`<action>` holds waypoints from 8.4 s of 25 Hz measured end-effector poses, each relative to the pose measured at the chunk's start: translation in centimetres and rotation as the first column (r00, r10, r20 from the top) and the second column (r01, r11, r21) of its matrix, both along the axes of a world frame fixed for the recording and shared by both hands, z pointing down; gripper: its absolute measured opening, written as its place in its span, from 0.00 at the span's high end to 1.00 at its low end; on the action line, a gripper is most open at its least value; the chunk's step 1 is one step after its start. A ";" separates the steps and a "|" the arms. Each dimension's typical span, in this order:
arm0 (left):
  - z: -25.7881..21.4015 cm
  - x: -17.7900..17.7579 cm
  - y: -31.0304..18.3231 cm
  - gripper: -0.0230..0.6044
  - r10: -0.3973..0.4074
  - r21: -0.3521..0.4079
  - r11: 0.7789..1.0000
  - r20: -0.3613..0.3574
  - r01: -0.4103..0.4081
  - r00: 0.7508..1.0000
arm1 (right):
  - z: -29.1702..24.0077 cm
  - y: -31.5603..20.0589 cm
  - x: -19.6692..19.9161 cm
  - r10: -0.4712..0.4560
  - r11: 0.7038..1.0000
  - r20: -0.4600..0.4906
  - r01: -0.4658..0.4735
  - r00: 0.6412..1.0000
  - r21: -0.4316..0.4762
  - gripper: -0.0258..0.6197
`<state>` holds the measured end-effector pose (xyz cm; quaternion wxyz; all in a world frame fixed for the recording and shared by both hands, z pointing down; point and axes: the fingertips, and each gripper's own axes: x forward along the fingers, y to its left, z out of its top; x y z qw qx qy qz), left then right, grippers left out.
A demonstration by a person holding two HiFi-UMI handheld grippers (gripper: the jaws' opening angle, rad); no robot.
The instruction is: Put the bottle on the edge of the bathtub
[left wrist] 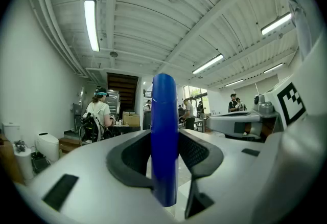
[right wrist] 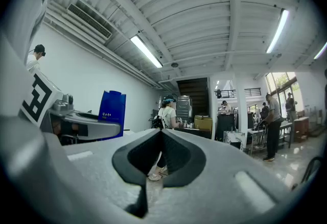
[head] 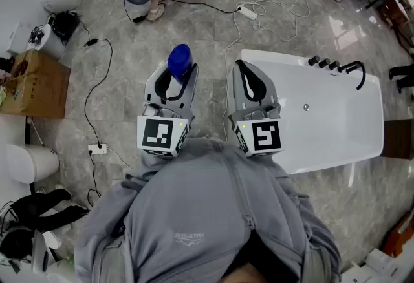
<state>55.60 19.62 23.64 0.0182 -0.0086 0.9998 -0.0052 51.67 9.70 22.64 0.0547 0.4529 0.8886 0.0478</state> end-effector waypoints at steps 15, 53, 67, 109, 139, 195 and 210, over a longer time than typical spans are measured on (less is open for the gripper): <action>0.5 -1.9 -0.8 0.72 -0.006 0.005 1.000 -0.005 0.006 1.000 | 0.4 -0.4 -2.1 -0.030 0.999 -0.023 0.030 0.999 -0.020 0.96; 2.3 -28.1 16.4 0.72 0.218 0.046 0.975 -0.024 -0.217 0.976 | 3.1 13.3 -29.2 0.229 0.972 -0.119 -0.234 0.966 -0.026 0.96; 3.7 -33.4 18.6 0.72 0.265 0.121 0.958 -0.035 -0.259 0.964 | 4.4 14.7 -33.9 0.292 0.956 -0.143 -0.291 0.946 0.027 0.96; 4.8 -71.9 -7.6 0.72 0.880 0.084 0.474 -0.028 -0.877 0.473 | 8.9 -11.9 -61.4 0.857 0.481 -0.214 -0.877 0.469 0.004 0.96; 6.9 -72.4 -26.5 0.72 0.898 0.078 -0.435 -0.027 -0.897 -0.439 | 9.4 -18.4 -56.5 0.928 -0.321 -0.174 -0.944 -0.329 0.075 0.96; 37.8 -56.8 -46.3 0.72 0.670 0.045 -0.726 -0.178 -0.687 -0.720 | 37.6 -33.6 -48.5 0.836 -0.361 -0.392 -0.923 -0.384 0.134 0.96; 42.7 -54.9 -47.6 0.72 0.657 0.020 -0.739 -0.205 -0.674 -0.726 | 41.5 -33.4 -48.7 0.822 -0.329 -0.433 -0.929 -0.371 0.171 0.96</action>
